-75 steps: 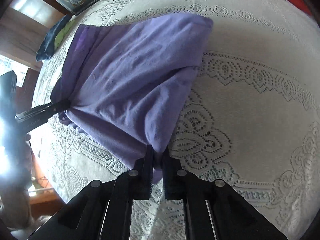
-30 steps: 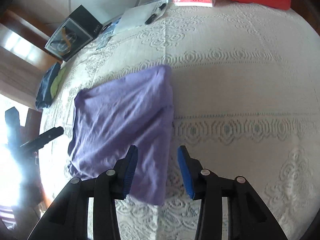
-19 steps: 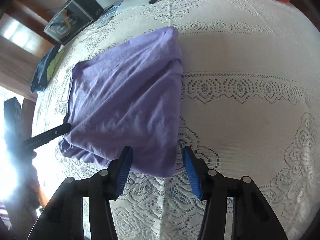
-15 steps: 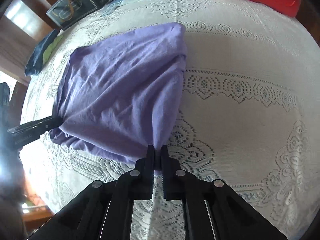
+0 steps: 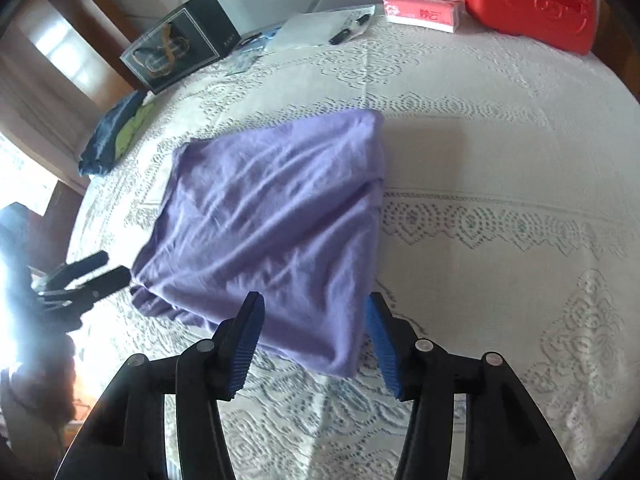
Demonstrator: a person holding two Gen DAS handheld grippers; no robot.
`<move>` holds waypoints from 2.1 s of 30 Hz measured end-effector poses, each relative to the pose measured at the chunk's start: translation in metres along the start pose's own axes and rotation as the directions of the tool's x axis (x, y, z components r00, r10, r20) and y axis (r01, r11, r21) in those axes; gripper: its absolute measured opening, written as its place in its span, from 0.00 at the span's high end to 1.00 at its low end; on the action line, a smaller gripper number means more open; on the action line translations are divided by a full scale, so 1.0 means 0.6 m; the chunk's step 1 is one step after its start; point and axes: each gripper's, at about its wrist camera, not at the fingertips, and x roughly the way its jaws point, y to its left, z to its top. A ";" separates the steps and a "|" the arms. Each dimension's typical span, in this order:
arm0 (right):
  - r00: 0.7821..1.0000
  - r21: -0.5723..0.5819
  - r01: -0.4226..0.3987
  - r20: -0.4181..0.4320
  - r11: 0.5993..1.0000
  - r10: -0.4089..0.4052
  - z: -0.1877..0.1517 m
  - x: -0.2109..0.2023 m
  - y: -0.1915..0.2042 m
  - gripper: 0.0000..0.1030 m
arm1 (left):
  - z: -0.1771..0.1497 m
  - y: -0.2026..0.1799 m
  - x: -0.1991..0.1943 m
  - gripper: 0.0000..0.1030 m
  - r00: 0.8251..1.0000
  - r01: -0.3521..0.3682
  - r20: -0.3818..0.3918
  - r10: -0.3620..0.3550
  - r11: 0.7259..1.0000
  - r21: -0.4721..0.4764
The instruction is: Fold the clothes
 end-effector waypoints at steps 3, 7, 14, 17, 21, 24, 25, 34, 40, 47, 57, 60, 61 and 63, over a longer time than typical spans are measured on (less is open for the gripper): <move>1.000 0.004 -0.017 -0.026 1.000 0.017 0.004 0.038 0.008 0.51 | -0.002 0.001 0.049 0.03 0.997 -0.037 -0.073 0.035 0.999 -0.020; 0.999 -0.009 0.010 -0.042 1.000 -0.010 -0.005 0.071 0.016 0.51 | -0.019 -0.006 0.071 0.02 0.994 -0.065 -0.085 0.064 0.998 -0.013; 0.999 -0.023 -0.048 -0.006 0.999 0.048 -0.016 0.070 0.015 0.32 | -0.026 -0.002 0.070 0.00 0.996 -0.066 -0.055 0.064 0.997 -0.035; 0.998 0.016 -0.050 -0.025 0.999 0.051 -0.014 0.063 0.006 0.42 | -0.021 0.003 0.064 0.10 0.996 -0.055 -0.071 0.052 0.998 -0.033; 1.000 0.047 -0.018 0.013 0.999 0.017 0.000 0.037 -0.006 0.48 | -0.001 0.007 0.041 0.17 0.998 -0.060 -0.022 0.060 0.998 -0.006; 0.998 0.066 0.011 0.057 0.998 -0.015 0.018 0.018 -0.015 0.47 | 0.008 0.019 0.048 0.17 0.999 -0.020 -0.045 0.019 1.000 -0.018; 0.997 0.073 0.021 0.070 0.997 -0.026 0.024 0.012 -0.019 0.47 | 0.007 0.021 0.056 0.17 0.998 0.003 -0.066 -0.005 1.000 -0.029; 0.996 0.120 0.087 0.011 0.989 -0.088 0.053 0.081 -0.023 0.50 | -0.009 -0.023 0.060 0.41 0.996 0.000 -0.092 0.006 0.998 0.065; 0.995 0.129 0.099 -0.011 0.987 -0.098 0.054 0.095 -0.018 0.94 | -0.003 -0.036 0.053 0.76 0.991 0.067 -0.121 -0.057 0.994 0.083; 0.997 0.119 0.078 -0.008 0.990 -0.078 0.057 0.096 -0.023 0.95 | -0.002 -0.018 0.052 0.76 0.989 0.098 -0.113 -0.092 0.994 0.042; 0.987 0.028 0.160 0.000 0.987 -0.160 0.054 0.101 0.004 0.96 | -0.009 -0.010 0.046 0.84 0.990 0.111 -0.095 -0.109 0.994 0.016; 0.988 0.025 0.152 0.001 0.988 -0.152 0.054 0.092 0.005 0.97 | -0.001 -0.009 0.023 0.87 0.990 0.121 -0.071 -0.120 0.993 0.011; 0.989 0.018 0.144 0.019 0.989 -0.144 0.055 0.082 0.008 0.97 | 0.003 -0.009 0.012 0.87 0.991 0.123 -0.058 -0.122 0.992 0.012; 0.992 0.001 0.118 0.054 0.993 -0.118 0.060 0.057 0.017 0.97 | 0.012 -0.008 -0.013 0.87 0.991 0.129 -0.027 -0.129 0.991 0.018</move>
